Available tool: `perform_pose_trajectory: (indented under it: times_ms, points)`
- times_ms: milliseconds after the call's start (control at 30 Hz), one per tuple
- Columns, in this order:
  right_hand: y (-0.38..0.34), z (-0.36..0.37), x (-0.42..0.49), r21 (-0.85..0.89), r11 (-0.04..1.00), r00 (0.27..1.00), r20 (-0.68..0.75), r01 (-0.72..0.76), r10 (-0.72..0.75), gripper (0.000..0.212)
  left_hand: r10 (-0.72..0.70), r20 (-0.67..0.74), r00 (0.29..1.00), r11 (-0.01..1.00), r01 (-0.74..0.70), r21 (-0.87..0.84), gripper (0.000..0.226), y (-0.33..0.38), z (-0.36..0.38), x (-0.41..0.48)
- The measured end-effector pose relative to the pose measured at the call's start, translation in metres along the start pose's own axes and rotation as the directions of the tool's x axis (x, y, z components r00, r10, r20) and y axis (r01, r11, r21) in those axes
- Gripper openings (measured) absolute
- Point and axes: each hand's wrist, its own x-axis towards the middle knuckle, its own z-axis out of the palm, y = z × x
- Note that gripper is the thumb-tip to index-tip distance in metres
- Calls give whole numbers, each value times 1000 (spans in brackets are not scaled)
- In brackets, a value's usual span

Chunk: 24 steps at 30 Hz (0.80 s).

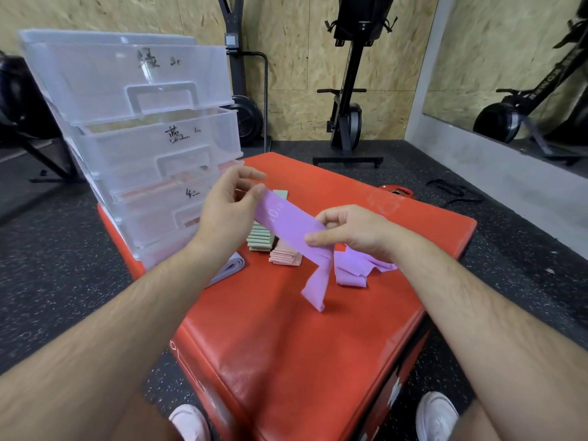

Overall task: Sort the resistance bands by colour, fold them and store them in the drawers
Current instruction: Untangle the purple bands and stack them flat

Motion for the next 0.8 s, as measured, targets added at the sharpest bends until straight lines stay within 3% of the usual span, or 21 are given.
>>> perform_pose_trajectory:
  times_ms: [167, 233, 400, 600, 800]
  points:
    - [22, -23, -21, -329, 925, 978, 16, -191, 207, 21, -96, -58, 994, 991, 100, 84, 16, -23, -15, -6]
    - [32, -28, -30, -381, 897, 970, -8, -226, 241, 17, -139, -49, 989, 979, 144, 143, 18, -38, -19, -12]
    - [74, -37, -41, -281, 922, 963, -29, -266, 269, 20, -294, -37, 955, 929, 295, 223, 18, -87, -19, -41]
    - [112, -23, -47, -239, 897, 928, -109, -371, 355, 4, -309, 109, 945, 845, 221, 487, 19, -117, -21, -75]
    - [123, -19, -52, -287, 868, 908, -238, -406, 346, 25, -350, 166, 922, 789, 195, 582, 21, -119, -20, -74]
